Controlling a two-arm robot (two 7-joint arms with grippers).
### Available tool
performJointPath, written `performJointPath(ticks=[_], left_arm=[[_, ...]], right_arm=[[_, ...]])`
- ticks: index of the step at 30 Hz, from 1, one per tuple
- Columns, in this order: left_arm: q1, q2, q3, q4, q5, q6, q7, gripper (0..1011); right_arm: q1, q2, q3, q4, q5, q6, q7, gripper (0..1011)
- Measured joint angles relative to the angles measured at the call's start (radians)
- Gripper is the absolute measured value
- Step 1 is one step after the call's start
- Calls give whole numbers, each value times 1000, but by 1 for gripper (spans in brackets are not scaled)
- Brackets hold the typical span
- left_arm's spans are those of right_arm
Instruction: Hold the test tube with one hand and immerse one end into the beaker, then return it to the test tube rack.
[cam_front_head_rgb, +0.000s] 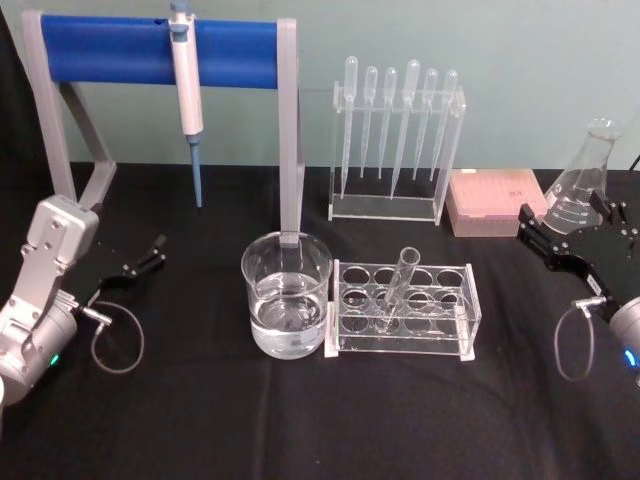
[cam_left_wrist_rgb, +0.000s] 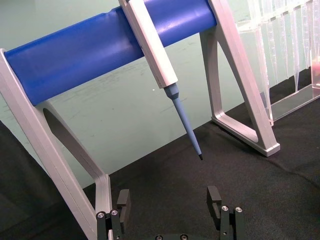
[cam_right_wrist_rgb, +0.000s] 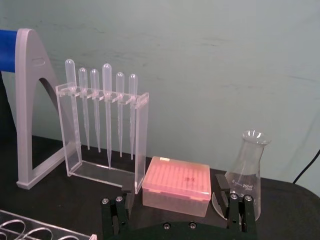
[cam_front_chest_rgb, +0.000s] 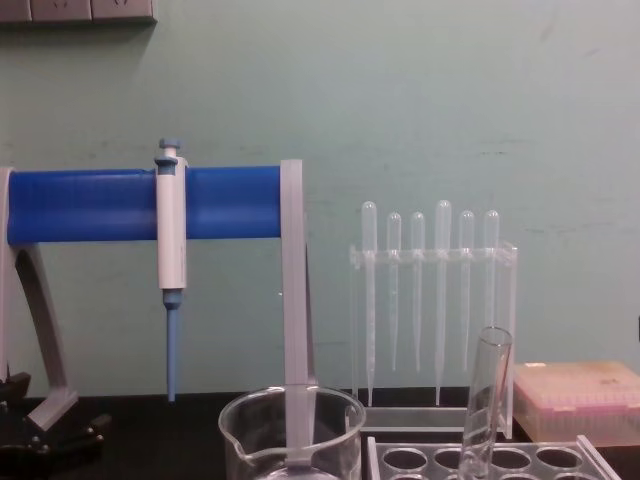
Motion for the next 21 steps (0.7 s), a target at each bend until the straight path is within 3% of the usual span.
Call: performJointPath(ticks=[21], left_arm=[[0,0,0,0,0,0,0,1000]], right_arm=[[-1,-2,1,2,-2,-1,8,1003]])
